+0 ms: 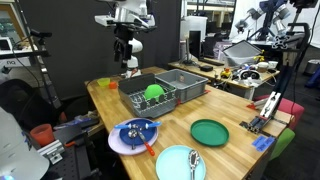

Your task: Put the fork on the drying rack.

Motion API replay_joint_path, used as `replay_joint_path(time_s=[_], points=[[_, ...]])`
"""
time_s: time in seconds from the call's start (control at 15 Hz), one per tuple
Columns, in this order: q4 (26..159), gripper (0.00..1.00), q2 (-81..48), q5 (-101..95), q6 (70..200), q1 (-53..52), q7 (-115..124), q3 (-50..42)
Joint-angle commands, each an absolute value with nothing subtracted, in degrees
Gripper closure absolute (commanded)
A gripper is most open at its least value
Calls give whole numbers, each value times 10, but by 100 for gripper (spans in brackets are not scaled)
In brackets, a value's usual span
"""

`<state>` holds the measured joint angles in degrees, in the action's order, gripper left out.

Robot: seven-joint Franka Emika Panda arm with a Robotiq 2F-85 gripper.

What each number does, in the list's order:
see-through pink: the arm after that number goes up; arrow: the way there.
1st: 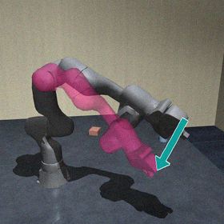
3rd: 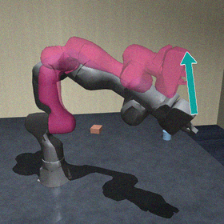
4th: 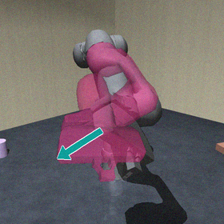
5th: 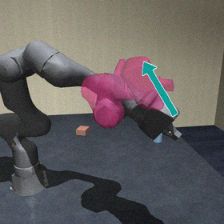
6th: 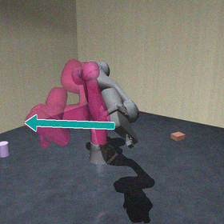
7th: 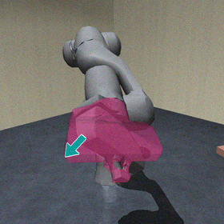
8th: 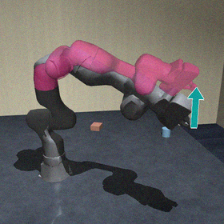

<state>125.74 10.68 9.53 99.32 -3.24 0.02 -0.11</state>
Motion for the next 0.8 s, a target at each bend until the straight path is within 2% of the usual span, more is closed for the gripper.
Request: replay_joint_path(time_s=[0.0,0.73], points=[[1257,0,58,161,992,-9,15,-20],[1259,0,41,162,992,0,1,-21]])
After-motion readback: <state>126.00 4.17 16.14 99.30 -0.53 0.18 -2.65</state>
